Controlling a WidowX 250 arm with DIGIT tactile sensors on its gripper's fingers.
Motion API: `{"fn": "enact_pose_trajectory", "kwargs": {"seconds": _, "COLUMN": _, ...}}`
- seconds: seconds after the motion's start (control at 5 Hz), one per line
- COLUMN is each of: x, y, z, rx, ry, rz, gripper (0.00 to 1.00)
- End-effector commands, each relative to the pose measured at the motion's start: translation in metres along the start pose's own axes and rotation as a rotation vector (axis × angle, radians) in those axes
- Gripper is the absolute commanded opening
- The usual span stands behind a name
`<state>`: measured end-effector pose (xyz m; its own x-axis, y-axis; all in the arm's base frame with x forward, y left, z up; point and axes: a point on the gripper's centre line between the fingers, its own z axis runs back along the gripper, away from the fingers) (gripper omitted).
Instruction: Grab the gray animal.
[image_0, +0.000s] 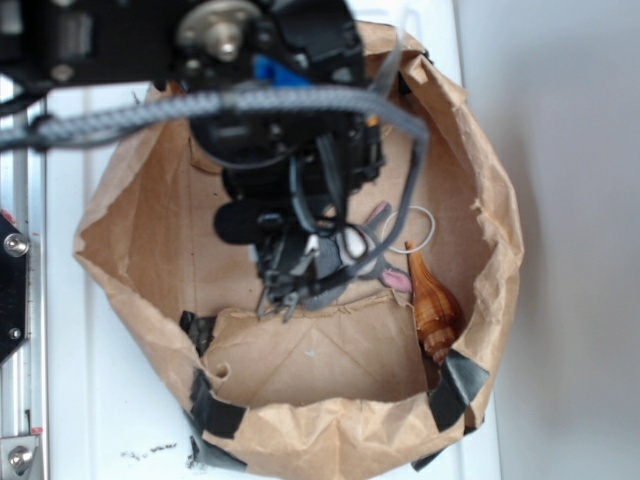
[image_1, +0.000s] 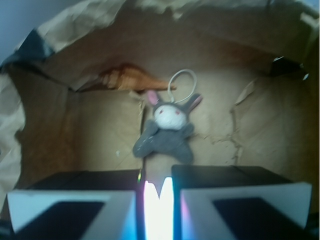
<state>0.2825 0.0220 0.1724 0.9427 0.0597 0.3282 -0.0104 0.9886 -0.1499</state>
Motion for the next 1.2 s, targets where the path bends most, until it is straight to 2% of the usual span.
{"fn": "enact_pose_trajectory", "kwargs": {"seconds": 0.0, "x": 0.031, "y": 0.011, "z": -0.023, "rx": 0.020, "ry": -0.023, "rz": -0.025, "gripper": 1.00}}
{"fn": "enact_pose_trajectory", "kwargs": {"seconds": 0.2, "x": 0.032, "y": 0.014, "z": -0.034, "rx": 0.013, "ry": -0.050, "rz": -0.031, "gripper": 1.00}}
{"fn": "enact_pose_trajectory", "kwargs": {"seconds": 0.4, "x": 0.026, "y": 0.016, "z": -0.049, "rx": 0.015, "ry": -0.044, "rz": -0.053, "gripper": 1.00}}
{"fn": "enact_pose_trajectory", "kwargs": {"seconds": 0.8, "x": 0.012, "y": 0.022, "z": -0.063, "rx": 0.062, "ry": 0.000, "rz": -0.084, "gripper": 1.00}}
{"fn": "enact_pose_trajectory", "kwargs": {"seconds": 1.0, "x": 0.009, "y": 0.024, "z": -0.068, "rx": 0.060, "ry": 0.004, "rz": -0.085, "gripper": 1.00}}
